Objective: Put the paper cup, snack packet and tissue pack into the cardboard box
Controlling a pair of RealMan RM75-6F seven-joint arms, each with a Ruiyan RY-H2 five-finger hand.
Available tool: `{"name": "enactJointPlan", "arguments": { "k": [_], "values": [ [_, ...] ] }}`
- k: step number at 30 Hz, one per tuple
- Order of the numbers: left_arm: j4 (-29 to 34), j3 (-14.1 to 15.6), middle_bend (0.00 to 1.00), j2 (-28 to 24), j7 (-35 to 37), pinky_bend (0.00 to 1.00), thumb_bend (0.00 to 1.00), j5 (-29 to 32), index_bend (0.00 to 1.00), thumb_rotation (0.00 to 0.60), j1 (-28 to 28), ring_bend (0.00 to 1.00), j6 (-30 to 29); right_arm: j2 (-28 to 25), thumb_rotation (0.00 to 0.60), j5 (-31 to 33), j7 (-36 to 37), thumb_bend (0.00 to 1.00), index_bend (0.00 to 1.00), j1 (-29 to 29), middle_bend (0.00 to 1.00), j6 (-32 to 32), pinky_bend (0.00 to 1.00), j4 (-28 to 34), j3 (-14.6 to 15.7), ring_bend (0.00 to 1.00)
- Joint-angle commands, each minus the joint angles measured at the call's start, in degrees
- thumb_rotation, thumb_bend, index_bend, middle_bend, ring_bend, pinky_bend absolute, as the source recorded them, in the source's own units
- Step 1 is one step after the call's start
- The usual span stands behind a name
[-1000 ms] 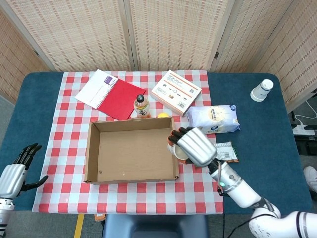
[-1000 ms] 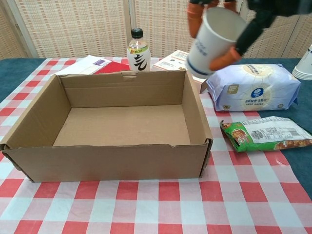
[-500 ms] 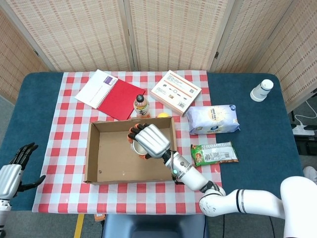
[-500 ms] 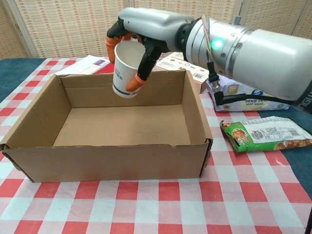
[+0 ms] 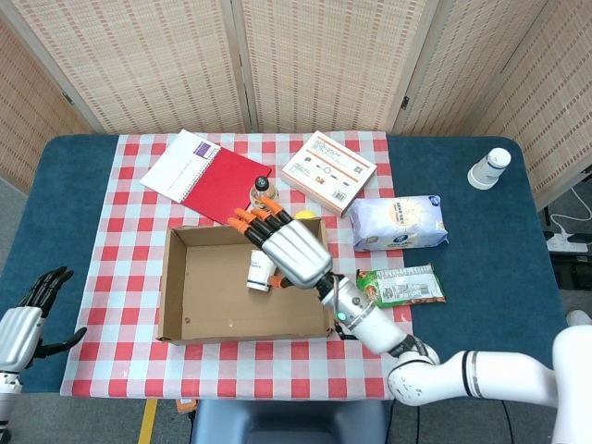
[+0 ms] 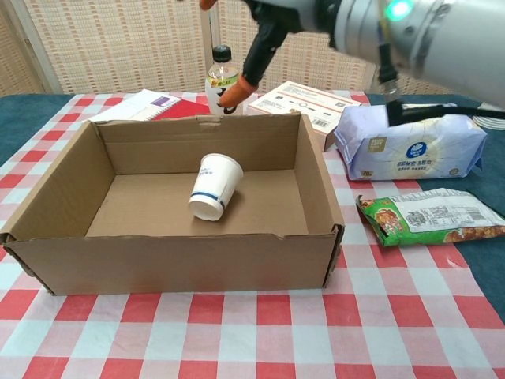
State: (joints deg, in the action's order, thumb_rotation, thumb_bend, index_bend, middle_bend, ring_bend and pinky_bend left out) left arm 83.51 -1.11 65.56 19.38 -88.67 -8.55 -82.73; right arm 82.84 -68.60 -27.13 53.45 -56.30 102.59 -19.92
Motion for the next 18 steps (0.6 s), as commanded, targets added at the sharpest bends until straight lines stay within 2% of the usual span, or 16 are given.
{"name": "enactJointPlan", "arguments": {
  "k": [1, 7, 10, 14, 18],
  "values": [
    [-0.1, 0.0, 0.03, 0.1, 0.0, 0.22, 0.23, 0.1, 0.09, 0.600, -0.1, 0.00, 0.1, -9.9, 0.600, -6.8, 5.2, 0.00, 0.00, -6.6, 0.00, -4.8, 0.00, 5.1, 3.1, 0.00],
    [-0.1, 0.0, 0.03, 0.3, -0.2, 0.22, 0.23, 0.2, 0.09, 0.600, -0.3, 0.00, 0.6, -20.7, 0.600, -11.3, 11.4, 0.00, 0.00, -15.8, 0.00, -8.7, 0.02, 5.7, 10.0, 0.00],
    [0.1, 0.0, 0.03, 0.4, -0.7, 0.22, 0.23, 0.1, 0.09, 0.600, -0.4, 0.00, 0.7, -23.0, 0.600, -12.5, 16.0, 0.00, 0.00, -19.1, 0.00, -9.0, 0.07, 3.3, 13.3, 0.00],
    [0.3, 0.0, 0.03, 0.5, -1.1, 0.22, 0.23, 0.2, 0.09, 0.600, -0.4, 0.00, 0.8, -22.5, 0.600, -15.9, 22.0, 0.00, 0.03, -22.3, 0.01, -9.9, 0.11, -2.2, 17.0, 0.00],
    [0.5, 0.1, 0.03, 0.4, -1.2, 0.22, 0.23, 0.1, 0.09, 0.600, -0.3, 0.00, 0.5, -19.3, 0.600, -18.7, 29.7, 0.00, 0.09, -24.5, 0.05, -11.4, 0.13, -9.3, 19.0, 0.01]
  ]
}}
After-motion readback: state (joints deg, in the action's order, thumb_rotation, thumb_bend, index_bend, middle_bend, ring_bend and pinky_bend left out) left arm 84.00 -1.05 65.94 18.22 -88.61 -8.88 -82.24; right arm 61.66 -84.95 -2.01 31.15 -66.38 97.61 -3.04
